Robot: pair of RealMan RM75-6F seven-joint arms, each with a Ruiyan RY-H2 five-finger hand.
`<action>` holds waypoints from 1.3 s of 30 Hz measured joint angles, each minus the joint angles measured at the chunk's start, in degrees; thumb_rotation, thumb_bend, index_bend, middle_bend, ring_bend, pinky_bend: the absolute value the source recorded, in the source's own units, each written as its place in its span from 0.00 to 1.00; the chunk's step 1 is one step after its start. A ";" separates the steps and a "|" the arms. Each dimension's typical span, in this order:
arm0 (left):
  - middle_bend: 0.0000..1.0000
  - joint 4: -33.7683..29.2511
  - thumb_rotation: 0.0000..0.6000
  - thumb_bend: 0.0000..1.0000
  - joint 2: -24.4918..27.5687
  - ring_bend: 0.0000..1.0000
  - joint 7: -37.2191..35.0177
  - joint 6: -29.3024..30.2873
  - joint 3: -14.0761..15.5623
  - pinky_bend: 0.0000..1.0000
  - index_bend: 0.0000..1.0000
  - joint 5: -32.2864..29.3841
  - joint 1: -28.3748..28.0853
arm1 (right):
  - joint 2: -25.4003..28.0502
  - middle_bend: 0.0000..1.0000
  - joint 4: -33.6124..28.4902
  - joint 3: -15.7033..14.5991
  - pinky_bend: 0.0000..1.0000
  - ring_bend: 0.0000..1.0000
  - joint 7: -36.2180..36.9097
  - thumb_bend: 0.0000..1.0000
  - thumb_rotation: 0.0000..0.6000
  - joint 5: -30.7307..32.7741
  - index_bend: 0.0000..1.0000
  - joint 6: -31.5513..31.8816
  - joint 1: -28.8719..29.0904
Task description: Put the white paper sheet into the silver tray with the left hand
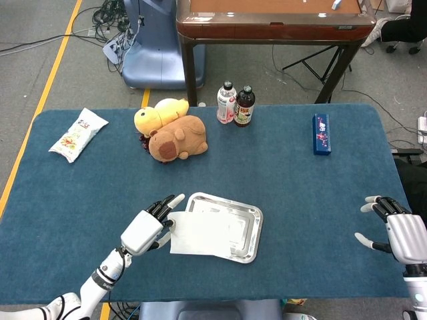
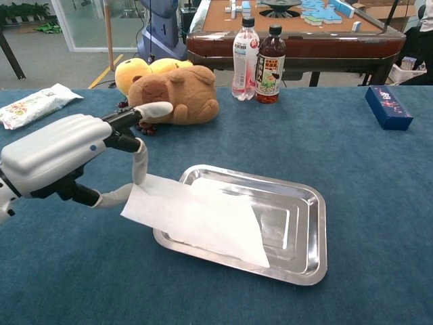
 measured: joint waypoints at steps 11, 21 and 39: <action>0.00 0.82 1.00 0.39 -1.90 0.00 1.59 -1.51 -0.99 0.22 0.62 -0.56 -2.16 | 0.19 0.31 0.13 0.10 0.44 0.24 0.64 0.09 1.00 0.10 0.41 -0.01 -0.01; 0.00 2.86 1.00 0.39 -3.61 0.00 2.12 -2.59 -1.59 0.22 0.62 -1.51 -3.62 | 0.25 0.31 0.17 0.14 0.44 0.24 0.88 0.09 1.00 0.06 0.41 0.11 -0.05; 0.00 4.95 1.00 0.39 -7.17 0.00 4.86 -4.51 -2.73 0.22 0.61 -3.77 -5.82 | 0.59 0.31 0.15 0.27 0.44 0.24 1.80 0.09 1.00 0.19 0.41 0.29 -0.18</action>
